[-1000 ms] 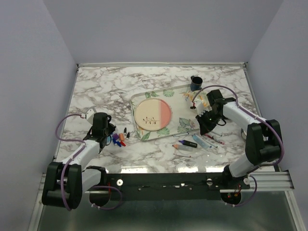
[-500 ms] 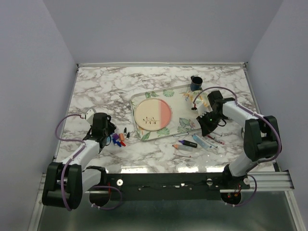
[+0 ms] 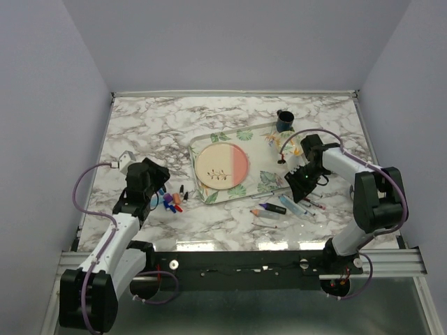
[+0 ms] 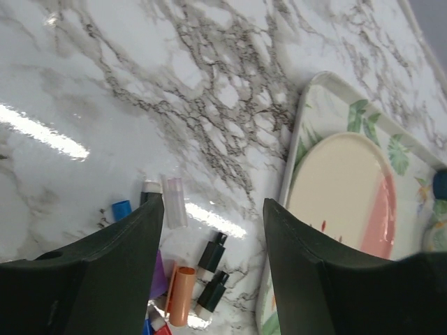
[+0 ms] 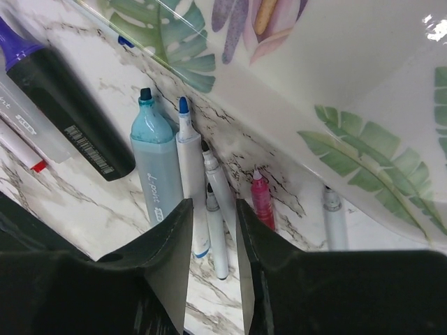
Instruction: Open the pen caps
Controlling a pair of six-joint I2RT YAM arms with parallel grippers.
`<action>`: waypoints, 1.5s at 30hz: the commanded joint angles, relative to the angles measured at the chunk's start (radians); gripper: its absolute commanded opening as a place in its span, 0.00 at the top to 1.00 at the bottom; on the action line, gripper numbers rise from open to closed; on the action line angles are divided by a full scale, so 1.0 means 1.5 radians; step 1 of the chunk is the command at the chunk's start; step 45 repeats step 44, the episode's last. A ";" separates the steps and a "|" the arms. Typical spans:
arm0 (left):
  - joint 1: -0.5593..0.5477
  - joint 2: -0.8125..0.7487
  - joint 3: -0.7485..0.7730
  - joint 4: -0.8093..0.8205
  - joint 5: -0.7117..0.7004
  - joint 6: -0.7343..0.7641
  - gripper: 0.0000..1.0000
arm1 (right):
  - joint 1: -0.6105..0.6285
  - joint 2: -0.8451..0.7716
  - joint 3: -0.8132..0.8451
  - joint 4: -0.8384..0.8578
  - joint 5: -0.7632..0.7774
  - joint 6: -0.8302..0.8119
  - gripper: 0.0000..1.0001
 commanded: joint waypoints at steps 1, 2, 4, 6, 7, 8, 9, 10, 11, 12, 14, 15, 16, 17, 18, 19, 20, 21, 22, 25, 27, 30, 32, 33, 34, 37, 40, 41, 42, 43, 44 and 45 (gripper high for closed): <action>0.006 -0.047 0.047 -0.017 0.081 0.024 0.26 | -0.002 -0.077 0.005 -0.022 -0.028 -0.018 0.61; 0.006 -0.052 0.066 -0.021 0.112 0.043 0.24 | -0.003 -0.094 0.007 -0.022 -0.036 -0.022 0.60; 0.006 -0.061 0.094 -0.031 0.151 0.069 0.19 | -0.006 -0.149 0.013 -0.023 -0.042 -0.029 0.58; 0.006 -0.063 0.143 -0.071 0.177 0.116 0.16 | -0.013 -0.187 0.031 -0.020 -0.044 -0.034 0.52; 0.006 -0.062 0.161 -0.090 0.180 0.136 0.11 | -0.016 -0.208 0.039 -0.019 -0.041 -0.035 0.50; 0.006 -0.060 0.200 -0.133 0.181 0.154 0.11 | -0.019 -0.248 0.060 -0.016 -0.037 -0.035 0.42; 0.006 -0.053 0.219 -0.155 0.183 0.194 0.11 | -0.030 -0.269 0.075 -0.011 -0.036 -0.033 0.38; 0.006 -0.049 0.238 -0.174 0.189 0.208 0.10 | -0.037 -0.287 0.088 -0.005 -0.036 -0.031 0.33; 0.006 -0.045 0.271 -0.209 0.197 0.224 0.09 | -0.044 -0.327 0.106 0.002 -0.034 -0.019 0.25; 0.006 -0.036 0.285 -0.221 0.220 0.235 0.08 | -0.057 -0.344 0.135 0.011 -0.032 -0.016 0.21; 0.005 -0.025 0.329 -0.257 0.236 0.267 0.02 | -0.066 -0.389 0.164 0.033 -0.022 0.005 0.06; 0.005 -0.012 0.344 -0.269 0.246 0.277 0.01 | -0.071 -0.403 0.173 0.044 -0.004 0.017 0.02; 0.005 -0.006 0.359 -0.281 0.256 0.301 0.01 | -0.072 -0.415 0.187 0.073 0.009 0.029 0.00; 0.005 0.002 0.386 -0.307 0.254 0.312 0.01 | -0.074 -0.427 0.191 0.087 0.024 0.054 0.00; 0.005 0.014 0.397 -0.318 0.249 0.325 0.01 | -0.078 -0.446 0.198 0.108 0.045 0.065 0.00; 0.005 0.019 0.405 -0.329 0.245 0.337 0.01 | -0.079 -0.452 0.206 0.118 0.065 0.081 0.00; 0.005 0.022 0.412 -0.343 0.234 0.361 0.01 | -0.080 -0.459 0.209 0.133 0.089 0.133 0.00; 0.005 0.022 0.419 -0.349 0.227 0.370 0.01 | -0.086 -0.471 0.213 0.151 0.133 0.155 0.00; 0.003 0.020 0.419 -0.351 0.219 0.373 0.01 | -0.089 -0.475 0.222 0.154 0.143 0.169 0.00; -0.004 -0.004 0.404 -0.335 0.223 0.379 0.01 | -0.094 -0.497 0.231 0.174 0.184 0.235 0.00; -0.005 -0.031 0.389 -0.321 0.226 0.384 0.01 | -0.095 -0.509 0.237 0.201 0.252 0.304 0.00; -0.005 -0.062 0.380 -0.317 0.212 0.389 0.01 | -0.100 -0.512 0.257 0.204 0.341 0.355 0.00; -0.006 -0.072 0.379 -0.317 0.216 0.389 0.01 | -0.104 -0.518 0.260 0.205 0.367 0.359 0.00; -0.007 -0.079 0.380 -0.317 0.223 0.389 0.01 | -0.107 -0.522 0.260 0.206 0.372 0.357 0.00; -0.007 -0.081 0.381 -0.317 0.224 0.388 0.01 | -0.109 -0.527 0.260 0.206 0.374 0.358 0.00; -0.007 -0.088 0.384 -0.320 0.225 0.387 0.01 | -0.113 -0.538 0.264 0.199 0.372 0.354 0.00; -0.007 -0.091 0.386 -0.322 0.227 0.387 0.01 | -0.113 -0.540 0.275 0.179 0.340 0.330 0.00; -0.007 -0.091 0.388 -0.323 0.228 0.388 0.01 | -0.113 -0.540 0.277 0.171 0.326 0.308 0.01; -0.007 -0.091 0.390 -0.323 0.229 0.390 0.01 | -0.113 -0.540 0.279 0.170 0.320 0.310 0.01; -0.007 -0.093 0.392 -0.325 0.232 0.393 0.01 | -0.114 -0.539 0.281 0.170 0.320 0.310 0.01; -0.007 -0.094 0.392 -0.321 0.231 0.395 0.01 | -0.114 -0.538 0.289 0.170 0.315 0.292 0.00; -0.007 -0.094 0.392 -0.321 0.231 0.395 0.01 | -0.114 -0.538 0.289 0.170 0.315 0.292 0.00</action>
